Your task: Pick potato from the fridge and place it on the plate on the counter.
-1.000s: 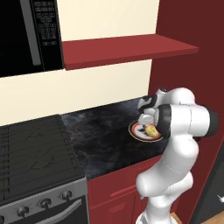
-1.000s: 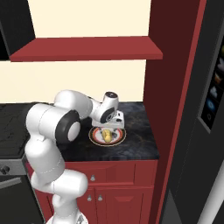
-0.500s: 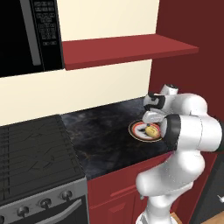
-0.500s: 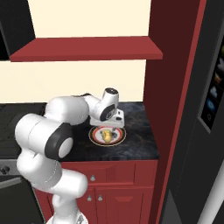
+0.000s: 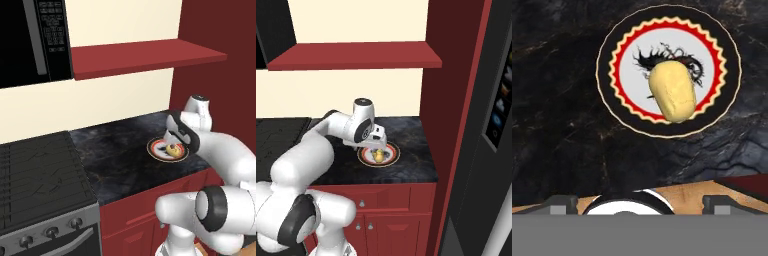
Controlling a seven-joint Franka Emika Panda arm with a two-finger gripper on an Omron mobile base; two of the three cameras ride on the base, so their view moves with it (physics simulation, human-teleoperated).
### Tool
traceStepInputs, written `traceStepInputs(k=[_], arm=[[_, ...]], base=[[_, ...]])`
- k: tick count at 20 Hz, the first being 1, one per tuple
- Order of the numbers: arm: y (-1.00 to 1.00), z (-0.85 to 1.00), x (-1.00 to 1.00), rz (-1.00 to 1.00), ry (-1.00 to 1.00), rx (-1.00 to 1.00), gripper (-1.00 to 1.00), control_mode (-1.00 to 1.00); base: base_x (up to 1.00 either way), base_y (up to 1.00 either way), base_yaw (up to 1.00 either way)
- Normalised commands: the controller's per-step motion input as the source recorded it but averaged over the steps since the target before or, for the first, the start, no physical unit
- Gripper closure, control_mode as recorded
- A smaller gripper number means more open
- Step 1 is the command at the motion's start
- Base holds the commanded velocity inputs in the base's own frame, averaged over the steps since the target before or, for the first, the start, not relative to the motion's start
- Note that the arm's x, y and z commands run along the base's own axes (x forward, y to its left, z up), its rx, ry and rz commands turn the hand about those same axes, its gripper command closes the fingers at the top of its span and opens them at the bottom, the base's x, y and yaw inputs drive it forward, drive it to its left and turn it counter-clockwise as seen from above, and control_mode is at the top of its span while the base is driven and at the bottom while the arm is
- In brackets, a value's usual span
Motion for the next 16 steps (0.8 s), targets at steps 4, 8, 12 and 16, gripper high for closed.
traceStepInputs(k=[4,8,12,16], arm=[[0.00,0.44,-0.71,-0.16,0.00,-0.01,-1.00,-1.00],[0.00,0.36,-0.41,-0.11,0.00,-0.03,-1.00,-1.00],[0.00,0.26,-0.32,-0.08,0.00,-0.06,-1.00,-1.00],[0.07,0.17,-0.26,-0.07,0.00,-0.01,-1.00,-1.00]], base=[[0.00,0.00,0.00],[0.00,0.00,0.00],[0.00,0.00,0.00],[0.00,0.00,0.00]])
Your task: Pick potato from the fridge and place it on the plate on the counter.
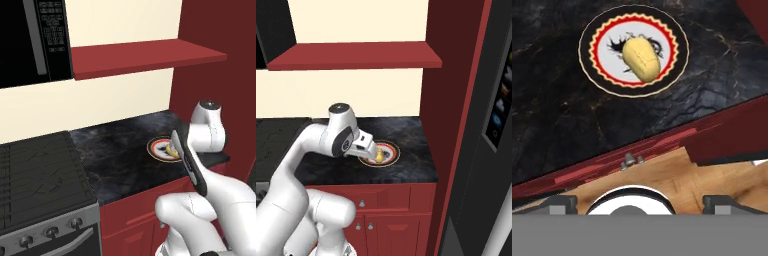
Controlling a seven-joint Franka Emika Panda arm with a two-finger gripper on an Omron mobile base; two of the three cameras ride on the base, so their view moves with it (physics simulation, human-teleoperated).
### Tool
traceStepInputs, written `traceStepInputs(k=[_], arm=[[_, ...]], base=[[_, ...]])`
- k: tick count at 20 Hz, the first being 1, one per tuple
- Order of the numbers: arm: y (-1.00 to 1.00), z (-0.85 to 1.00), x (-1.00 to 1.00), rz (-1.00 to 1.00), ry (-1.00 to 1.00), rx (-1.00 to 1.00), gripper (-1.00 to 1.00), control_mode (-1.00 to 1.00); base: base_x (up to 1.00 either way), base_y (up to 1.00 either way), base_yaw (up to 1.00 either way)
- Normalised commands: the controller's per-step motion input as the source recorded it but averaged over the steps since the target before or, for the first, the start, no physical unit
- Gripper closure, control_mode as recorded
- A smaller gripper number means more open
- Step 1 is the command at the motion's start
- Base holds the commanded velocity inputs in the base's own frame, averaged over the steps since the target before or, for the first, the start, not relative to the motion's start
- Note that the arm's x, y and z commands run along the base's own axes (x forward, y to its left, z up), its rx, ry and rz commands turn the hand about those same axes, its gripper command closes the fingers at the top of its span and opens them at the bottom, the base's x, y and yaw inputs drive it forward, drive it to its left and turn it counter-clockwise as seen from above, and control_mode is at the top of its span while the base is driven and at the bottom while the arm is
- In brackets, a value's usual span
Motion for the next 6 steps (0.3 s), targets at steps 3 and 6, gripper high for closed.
traceStepInputs(k=[3,6], arm=[[0.30,0.03,-0.12,0.00,-0.02,0.00,-1.00,-1.00],[0.60,0.08,-0.34,0.00,-0.05,0.00,-1.00,-1.00]], base=[[0.00,0.00,0.00],[0.00,0.00,0.00]])
